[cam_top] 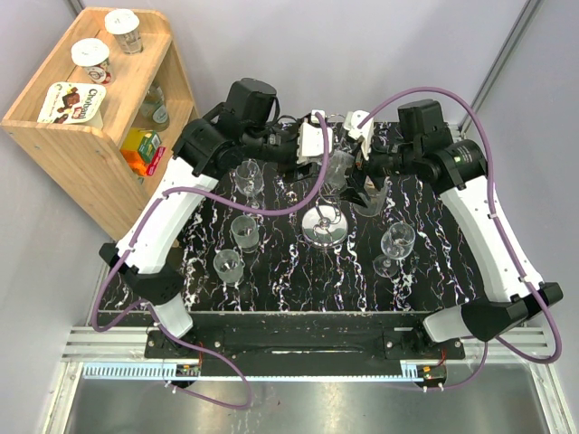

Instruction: Place the wine glass upside down on the wine glass rack

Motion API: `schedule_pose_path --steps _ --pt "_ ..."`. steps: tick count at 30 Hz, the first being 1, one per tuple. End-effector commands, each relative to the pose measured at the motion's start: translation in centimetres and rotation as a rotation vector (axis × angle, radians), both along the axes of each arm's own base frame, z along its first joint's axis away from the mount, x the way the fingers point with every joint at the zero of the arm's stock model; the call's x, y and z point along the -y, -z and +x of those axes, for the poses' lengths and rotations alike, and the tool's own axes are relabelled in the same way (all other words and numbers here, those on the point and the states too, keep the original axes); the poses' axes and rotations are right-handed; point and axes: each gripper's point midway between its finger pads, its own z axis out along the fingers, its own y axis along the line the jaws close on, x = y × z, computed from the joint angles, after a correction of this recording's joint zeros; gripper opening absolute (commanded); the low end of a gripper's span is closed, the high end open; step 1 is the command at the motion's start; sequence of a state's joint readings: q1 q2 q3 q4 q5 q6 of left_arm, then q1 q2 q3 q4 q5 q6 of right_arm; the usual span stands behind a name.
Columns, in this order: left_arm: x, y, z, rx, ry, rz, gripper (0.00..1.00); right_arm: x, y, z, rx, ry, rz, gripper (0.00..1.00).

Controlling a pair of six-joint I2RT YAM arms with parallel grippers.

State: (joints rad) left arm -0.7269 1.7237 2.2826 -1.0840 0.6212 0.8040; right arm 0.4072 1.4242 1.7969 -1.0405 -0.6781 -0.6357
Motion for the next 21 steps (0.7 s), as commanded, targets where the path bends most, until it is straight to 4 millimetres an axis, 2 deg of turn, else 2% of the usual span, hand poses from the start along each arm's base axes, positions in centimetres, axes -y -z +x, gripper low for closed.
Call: schedule_pose_path --steps 1,5,8,21 --pt "-0.1 -3.0 -2.0 0.058 0.058 -0.067 0.0 0.8 -4.4 0.5 0.171 0.053 0.041 0.99" --pt "-0.4 -3.3 -2.0 0.058 0.052 -0.073 0.0 0.8 -6.6 0.0 0.207 0.07 0.087 0.99" --pt "-0.4 -3.4 -2.1 0.058 0.053 -0.077 0.0 0.8 -7.2 -0.1 0.206 0.07 0.094 0.99" --pt "0.2 -5.0 -2.6 0.04 0.077 -0.133 0.0 -0.5 -4.5 0.5 0.095 0.018 0.083 0.98"
